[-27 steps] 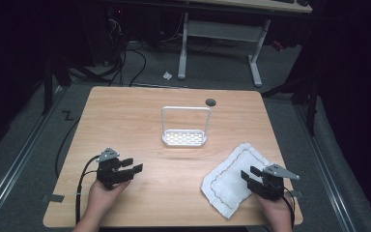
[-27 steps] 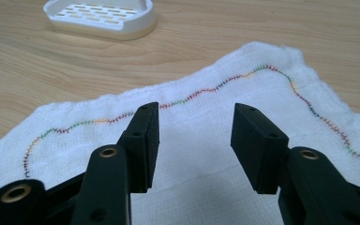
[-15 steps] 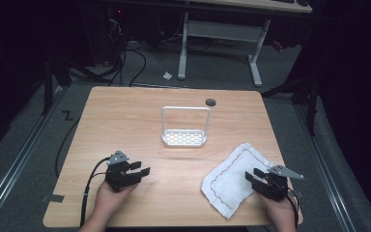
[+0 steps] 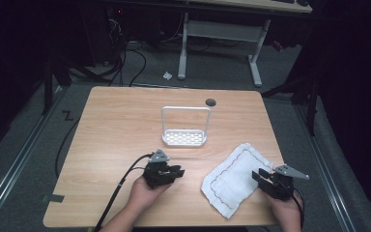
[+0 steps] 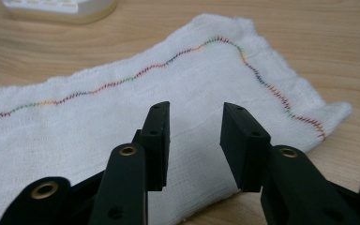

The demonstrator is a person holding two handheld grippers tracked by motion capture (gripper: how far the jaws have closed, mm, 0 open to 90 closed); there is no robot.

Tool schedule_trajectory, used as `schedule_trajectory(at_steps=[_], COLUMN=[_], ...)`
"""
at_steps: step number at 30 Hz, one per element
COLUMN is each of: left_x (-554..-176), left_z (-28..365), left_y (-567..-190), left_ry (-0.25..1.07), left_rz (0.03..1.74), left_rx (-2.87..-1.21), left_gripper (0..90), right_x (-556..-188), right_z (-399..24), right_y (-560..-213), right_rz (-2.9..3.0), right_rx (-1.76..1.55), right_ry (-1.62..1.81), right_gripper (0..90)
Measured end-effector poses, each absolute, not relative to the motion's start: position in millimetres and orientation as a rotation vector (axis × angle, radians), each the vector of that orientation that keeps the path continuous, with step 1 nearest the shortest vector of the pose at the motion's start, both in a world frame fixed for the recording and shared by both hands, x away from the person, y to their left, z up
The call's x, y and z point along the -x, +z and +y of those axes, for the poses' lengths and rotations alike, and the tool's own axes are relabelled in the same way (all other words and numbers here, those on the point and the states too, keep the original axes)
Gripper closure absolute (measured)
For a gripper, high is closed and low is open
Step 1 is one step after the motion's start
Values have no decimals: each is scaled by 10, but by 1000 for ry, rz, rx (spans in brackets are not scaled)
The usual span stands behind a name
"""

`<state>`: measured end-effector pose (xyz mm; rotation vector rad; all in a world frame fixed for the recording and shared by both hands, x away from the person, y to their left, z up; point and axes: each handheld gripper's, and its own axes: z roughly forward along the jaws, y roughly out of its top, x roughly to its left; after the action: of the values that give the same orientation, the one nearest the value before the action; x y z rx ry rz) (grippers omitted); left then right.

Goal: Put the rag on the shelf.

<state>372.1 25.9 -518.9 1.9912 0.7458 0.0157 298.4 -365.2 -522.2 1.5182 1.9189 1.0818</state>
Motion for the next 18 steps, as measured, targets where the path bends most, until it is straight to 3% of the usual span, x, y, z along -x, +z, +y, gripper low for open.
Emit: schedule_trajectory(at_steps=[4,11,15,18], left_x=[-3726,-3594,-3551,-3534], left_z=[-153,-696,-785,-716], left_y=[-5134,-5172,-5328,-5353], left_ry=[6,-29,0,-15], left_rz=[679,549,538,541], left_rx=[-2018,-2101,-2216,-2192], left_gripper=[899,900,900,900], right_x=[-2971,-2999,-3006,-3005], right_z=[-3682,-3718,-3719,-3714], right_y=[-5199,-5244,-5245,-5247], right_rz=[1897,1903,1899,1908], right_rx=[-1514,-1540,-1550,-1544], right_ry=[1105,1092,1087,1086], right_gripper=[695,753,764,771])
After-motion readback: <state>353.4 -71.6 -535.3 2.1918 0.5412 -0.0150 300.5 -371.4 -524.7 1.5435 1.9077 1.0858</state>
